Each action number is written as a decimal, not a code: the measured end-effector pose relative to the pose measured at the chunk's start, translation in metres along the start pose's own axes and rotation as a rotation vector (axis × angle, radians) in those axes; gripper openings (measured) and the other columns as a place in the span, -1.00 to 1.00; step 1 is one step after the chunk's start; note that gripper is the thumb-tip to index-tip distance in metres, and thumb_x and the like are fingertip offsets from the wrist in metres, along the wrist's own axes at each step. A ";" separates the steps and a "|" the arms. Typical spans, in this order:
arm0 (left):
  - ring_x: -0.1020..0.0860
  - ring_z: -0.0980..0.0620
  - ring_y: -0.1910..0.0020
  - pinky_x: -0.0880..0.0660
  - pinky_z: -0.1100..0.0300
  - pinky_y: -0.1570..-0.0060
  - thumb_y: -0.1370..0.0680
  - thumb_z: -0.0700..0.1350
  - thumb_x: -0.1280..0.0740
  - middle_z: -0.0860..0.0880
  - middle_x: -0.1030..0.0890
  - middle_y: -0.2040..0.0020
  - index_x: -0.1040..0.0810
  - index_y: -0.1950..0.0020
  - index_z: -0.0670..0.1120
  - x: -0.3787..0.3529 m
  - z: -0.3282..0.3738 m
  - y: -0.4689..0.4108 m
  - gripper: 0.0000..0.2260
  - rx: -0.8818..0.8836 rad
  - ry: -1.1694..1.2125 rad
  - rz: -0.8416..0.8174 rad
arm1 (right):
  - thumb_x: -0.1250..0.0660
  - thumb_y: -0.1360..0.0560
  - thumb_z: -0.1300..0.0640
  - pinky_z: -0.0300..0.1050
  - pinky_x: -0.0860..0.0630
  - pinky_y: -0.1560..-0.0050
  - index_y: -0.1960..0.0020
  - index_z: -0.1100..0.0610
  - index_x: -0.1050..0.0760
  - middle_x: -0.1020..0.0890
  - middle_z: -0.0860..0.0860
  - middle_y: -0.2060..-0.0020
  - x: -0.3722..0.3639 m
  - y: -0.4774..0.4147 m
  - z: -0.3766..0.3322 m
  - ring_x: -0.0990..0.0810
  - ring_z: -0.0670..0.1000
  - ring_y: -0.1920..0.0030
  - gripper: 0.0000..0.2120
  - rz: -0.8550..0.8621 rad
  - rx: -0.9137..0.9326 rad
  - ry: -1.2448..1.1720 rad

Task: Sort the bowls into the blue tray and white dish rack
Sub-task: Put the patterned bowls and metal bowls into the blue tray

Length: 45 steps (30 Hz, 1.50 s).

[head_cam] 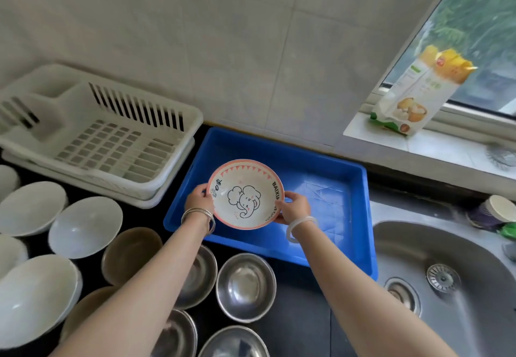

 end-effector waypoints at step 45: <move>-0.53 -0.19 -0.12 -0.50 -0.01 -0.07 -0.57 -0.24 -0.22 -0.23 -0.52 -0.24 -0.43 -0.33 -0.16 -0.016 -0.008 -0.029 -0.68 0.251 0.721 -0.104 | -0.24 -0.54 0.33 0.01 -0.56 -0.07 -0.29 0.27 -0.39 -0.58 0.24 -0.05 -0.059 -0.027 -0.010 -0.61 0.21 0.02 -0.68 -0.110 -0.098 -0.573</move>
Point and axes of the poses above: each hand's wrist, its own y-axis away from the middle knuckle, its own x-axis out of the back of the hand, z = x × y, the point moved 5 cm from there along -y, towards the middle knuckle
